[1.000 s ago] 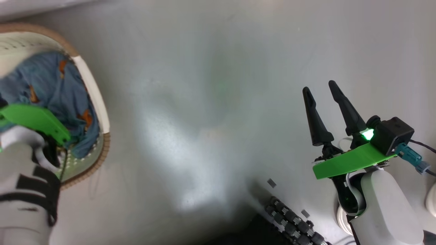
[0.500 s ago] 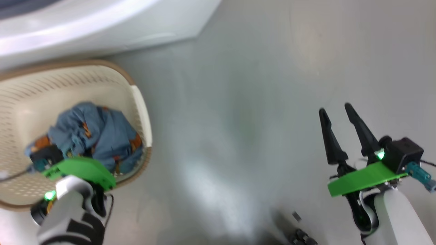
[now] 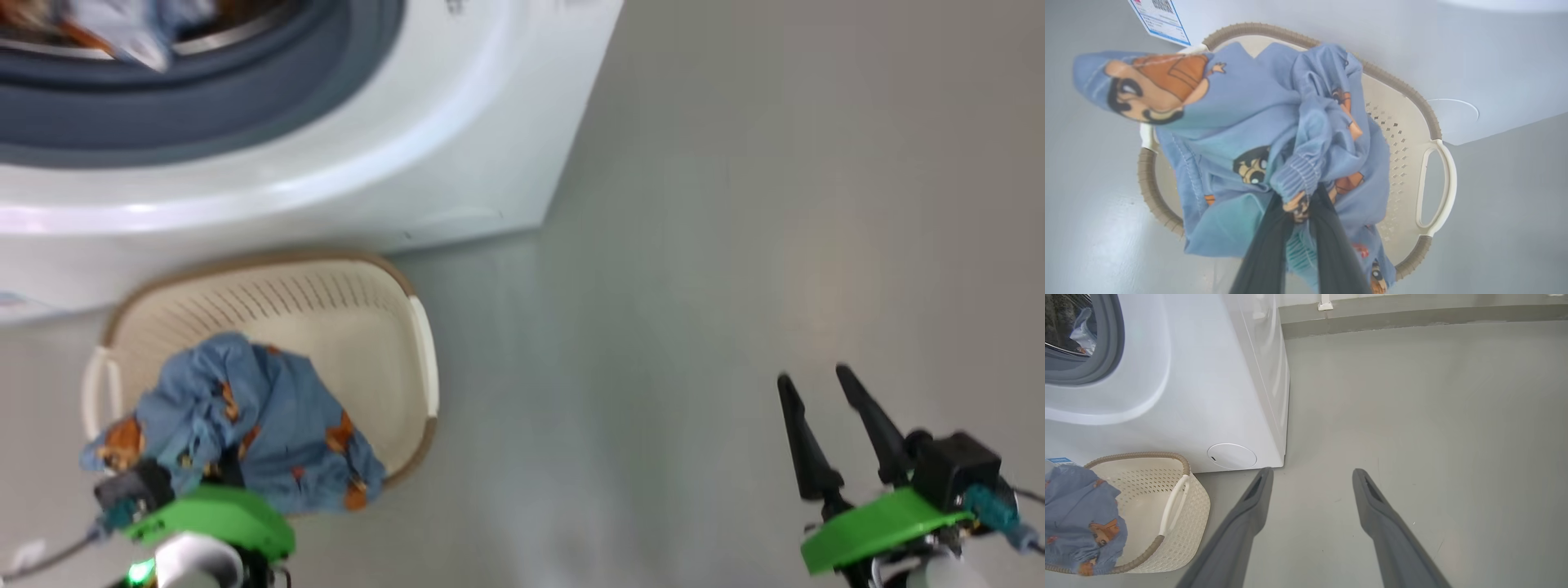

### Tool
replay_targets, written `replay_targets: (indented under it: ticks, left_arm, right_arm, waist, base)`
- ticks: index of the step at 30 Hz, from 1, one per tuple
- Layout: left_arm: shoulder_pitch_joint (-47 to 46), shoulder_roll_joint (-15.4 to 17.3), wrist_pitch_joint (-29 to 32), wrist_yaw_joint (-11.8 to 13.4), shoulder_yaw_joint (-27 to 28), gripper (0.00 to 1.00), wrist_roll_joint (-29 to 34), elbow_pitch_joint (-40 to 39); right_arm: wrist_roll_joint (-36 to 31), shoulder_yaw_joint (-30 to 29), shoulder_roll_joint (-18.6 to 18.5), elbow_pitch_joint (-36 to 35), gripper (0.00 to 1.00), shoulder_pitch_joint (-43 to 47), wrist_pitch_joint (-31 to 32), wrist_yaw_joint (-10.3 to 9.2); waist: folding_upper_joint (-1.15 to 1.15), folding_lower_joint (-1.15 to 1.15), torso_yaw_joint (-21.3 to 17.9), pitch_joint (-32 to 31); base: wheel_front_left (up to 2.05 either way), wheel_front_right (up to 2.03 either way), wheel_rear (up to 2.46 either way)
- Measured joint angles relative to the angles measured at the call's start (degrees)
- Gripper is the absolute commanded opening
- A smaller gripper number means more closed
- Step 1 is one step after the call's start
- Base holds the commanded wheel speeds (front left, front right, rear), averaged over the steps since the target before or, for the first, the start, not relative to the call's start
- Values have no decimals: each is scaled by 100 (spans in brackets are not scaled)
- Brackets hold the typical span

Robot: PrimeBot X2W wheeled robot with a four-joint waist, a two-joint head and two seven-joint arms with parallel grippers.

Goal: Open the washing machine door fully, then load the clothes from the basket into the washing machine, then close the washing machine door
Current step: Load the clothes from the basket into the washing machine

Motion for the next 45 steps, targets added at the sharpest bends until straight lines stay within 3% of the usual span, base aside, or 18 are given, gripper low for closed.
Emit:
replay_targets:
  ticks: [3, 11, 19, 29, 37, 45]
  left_arm:
    - [461, 0, 0, 3, -163, 0, -58, -471]
    - [1411, 2, 0, 320, -790, 0, -233, -1935]
    - [2177, 18, 0, 556, -956, 0, 42, -2971]
    - [2926, 31, 0, 481, -851, 0, 467, -3618]
    - [3295, 41, 0, 226, -833, 0, 691, -4062]
    - [3556, 47, 0, 224, -880, 0, 711, -4274]
  right_arm:
    - [-107, -82, 42, -9, 100, 237, 0, 0]
    - [-402, -126, 77, -111, 100, 650, 0, 0]
    - [-625, -149, 77, -183, 100, 1015, 0, 0]
    - [-746, -372, 152, -312, 100, 1433, 0, 0]
    - [-905, -443, 197, -430, 100, 1663, 0, 0]
    - [-977, -464, 220, -490, 100, 1749, 0, 0]
  waist:
    - [0, 0, 87, -345]
    - [0, 0, 338, -1139]
    - [0, 0, 539, -1729]
    - [0, 0, 666, -2350]
    - [0, 0, 873, -2703]
    - [0, 0, 1015, -2889]
  base:
    - [0, 0, 0]
    - [0, 0, 0]
    - [0, 0, 0]
    - [0, 0, 0]
    - [0, 0, 0]
    - [0, 0, 0]
